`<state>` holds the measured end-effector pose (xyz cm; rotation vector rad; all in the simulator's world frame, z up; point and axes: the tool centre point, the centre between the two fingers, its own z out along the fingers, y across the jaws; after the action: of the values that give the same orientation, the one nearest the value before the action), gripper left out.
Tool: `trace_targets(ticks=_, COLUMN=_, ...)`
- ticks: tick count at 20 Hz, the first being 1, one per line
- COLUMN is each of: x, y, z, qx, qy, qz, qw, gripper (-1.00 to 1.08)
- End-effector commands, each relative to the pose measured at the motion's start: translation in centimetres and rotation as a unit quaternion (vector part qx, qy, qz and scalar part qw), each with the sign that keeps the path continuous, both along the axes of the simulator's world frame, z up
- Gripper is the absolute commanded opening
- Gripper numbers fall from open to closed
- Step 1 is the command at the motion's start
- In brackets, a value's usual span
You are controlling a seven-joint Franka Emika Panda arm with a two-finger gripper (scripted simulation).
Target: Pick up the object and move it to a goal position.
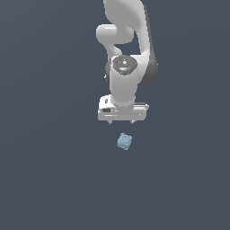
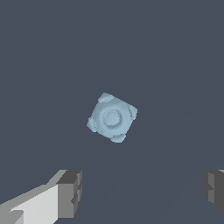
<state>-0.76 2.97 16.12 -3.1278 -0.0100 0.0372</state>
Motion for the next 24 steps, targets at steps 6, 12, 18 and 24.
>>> trace_targets(ticks=6, x=0.6, y=0.6, z=0.1, qx=-0.002, qy=-0.007, qz=0.012, qw=0.9999, gripper=1.0)
trace_targets(ticks=12, x=1.0, y=1.1, z=0.2, qx=-0.005, qy=-0.013, qz=0.025, qw=0.9996, gripper=1.0)
trace_targets(ticks=18, x=1.2, y=1.1, z=-0.2, qx=-0.004, qy=-0.013, qz=0.01, qw=0.9999, gripper=1.0)
trace_targets(ticks=24, x=1.6, y=1.3, z=-1.2, qx=-0.004, qy=-0.012, qz=-0.029, qw=0.9995, gripper=1.0)
